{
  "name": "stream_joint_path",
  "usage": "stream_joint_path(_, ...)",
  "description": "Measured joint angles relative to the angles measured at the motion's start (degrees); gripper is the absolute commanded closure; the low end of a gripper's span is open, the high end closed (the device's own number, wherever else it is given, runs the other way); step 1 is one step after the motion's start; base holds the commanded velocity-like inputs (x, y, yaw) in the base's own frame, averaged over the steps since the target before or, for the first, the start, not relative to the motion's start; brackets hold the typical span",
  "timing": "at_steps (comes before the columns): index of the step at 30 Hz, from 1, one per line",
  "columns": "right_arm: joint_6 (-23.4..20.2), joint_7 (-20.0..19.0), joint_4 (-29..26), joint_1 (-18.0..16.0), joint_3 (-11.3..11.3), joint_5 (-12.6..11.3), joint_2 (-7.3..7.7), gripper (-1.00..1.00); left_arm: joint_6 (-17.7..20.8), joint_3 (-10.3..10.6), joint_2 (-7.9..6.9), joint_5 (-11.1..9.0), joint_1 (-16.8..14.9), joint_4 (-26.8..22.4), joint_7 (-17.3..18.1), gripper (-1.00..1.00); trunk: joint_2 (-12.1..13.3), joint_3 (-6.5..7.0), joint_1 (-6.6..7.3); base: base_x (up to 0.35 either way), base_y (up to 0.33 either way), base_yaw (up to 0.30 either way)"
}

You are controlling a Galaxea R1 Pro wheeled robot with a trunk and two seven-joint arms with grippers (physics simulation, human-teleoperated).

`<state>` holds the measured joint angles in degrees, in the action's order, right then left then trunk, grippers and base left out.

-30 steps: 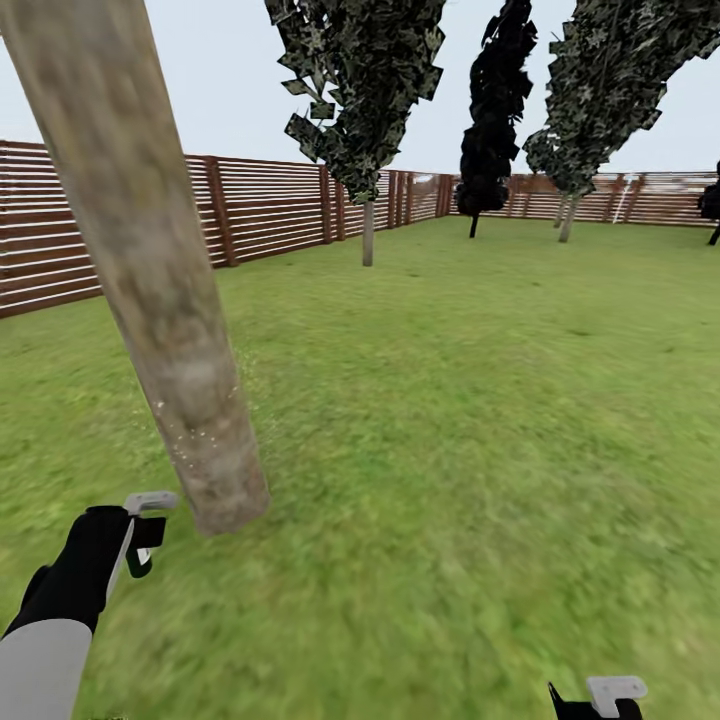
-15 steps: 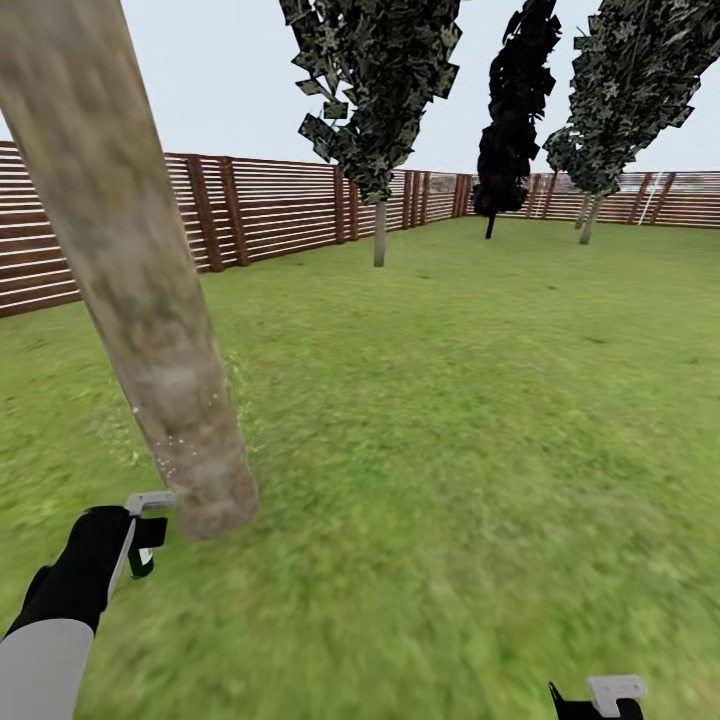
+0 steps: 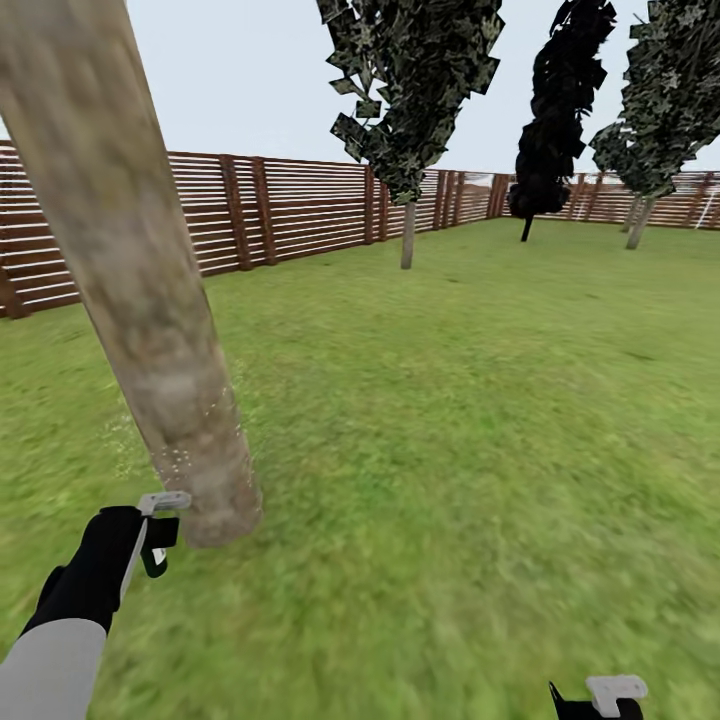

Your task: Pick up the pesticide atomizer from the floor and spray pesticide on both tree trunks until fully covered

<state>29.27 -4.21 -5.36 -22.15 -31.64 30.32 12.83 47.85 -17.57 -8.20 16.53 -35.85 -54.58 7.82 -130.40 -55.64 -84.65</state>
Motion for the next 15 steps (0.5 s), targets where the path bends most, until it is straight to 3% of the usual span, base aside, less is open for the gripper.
stream_joint_path(4,0.0,-0.01,0.0,0.0,0.0,0.0,0.0,-1.0,-0.02,0.0,0.37,0.39,0.0,-0.08,-0.02,1.0,0.0,0.0,0.0,0.125,-0.241,0.247)
stream_joint_path(7,0.0,0.0,-0.03,0.0,-0.06,0.0,0.0,-1.0,0.05,0.0,0.37,0.42,0.0,-0.21,-0.02,1.0,0.0,0.0,0.0,-0.005,-0.27,0.04)
stream_joint_path(15,0.0,0.08,-0.09,0.0,-0.09,0.0,0.11,-1.0,0.47,0.05,0.38,0.04,-1.07,-3.0,0.53,1.0,0.0,0.0,0.0,-0.155,-0.201,0.036)
